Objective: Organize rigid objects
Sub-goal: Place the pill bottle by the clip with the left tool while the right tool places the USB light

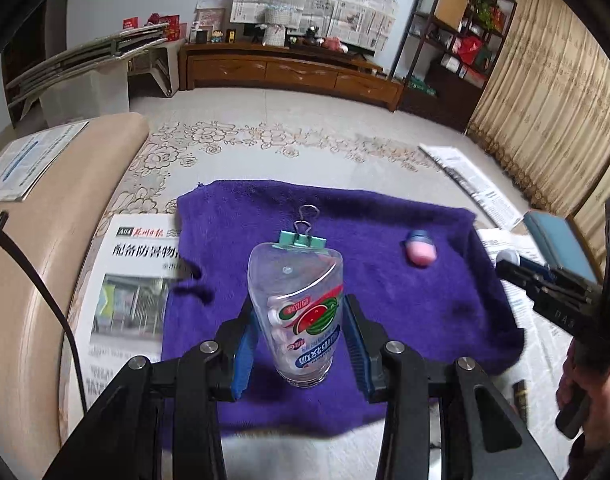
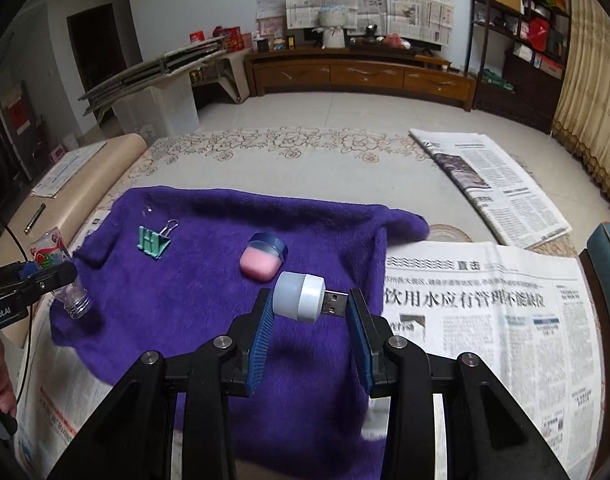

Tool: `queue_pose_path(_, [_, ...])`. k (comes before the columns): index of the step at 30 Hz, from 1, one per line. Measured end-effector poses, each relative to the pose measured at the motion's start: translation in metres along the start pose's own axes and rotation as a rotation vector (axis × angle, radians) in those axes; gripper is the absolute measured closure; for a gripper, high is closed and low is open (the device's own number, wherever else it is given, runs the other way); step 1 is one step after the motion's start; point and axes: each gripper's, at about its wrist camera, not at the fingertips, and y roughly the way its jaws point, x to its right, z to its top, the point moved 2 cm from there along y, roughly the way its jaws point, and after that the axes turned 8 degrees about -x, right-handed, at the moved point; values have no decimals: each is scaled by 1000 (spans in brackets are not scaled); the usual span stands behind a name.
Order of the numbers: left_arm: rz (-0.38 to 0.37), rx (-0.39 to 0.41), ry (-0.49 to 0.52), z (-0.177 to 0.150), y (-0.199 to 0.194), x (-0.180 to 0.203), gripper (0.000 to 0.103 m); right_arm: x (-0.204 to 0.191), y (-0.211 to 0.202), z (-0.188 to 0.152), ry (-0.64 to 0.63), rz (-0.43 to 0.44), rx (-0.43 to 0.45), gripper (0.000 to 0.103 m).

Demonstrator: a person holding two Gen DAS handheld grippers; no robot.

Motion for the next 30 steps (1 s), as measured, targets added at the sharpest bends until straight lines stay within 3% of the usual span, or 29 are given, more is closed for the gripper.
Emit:
queue_pose_path(6, [40, -82, 33, 13, 37, -9, 64, 1, 43, 18, -47, -49, -79, 66])
queue_pose_path(10, [28, -106, 48, 21, 46, -9, 64, 5, 57, 17, -57, -46, -106, 66])
queue_pose_path(22, [143, -203, 84, 33, 83, -4, 65, -5, 75, 19, -130, -36, -137, 66])
queue_pose_path(30, [212, -223, 130, 31, 87, 2, 65, -6, 75, 19, -168, -29, -139, 66])
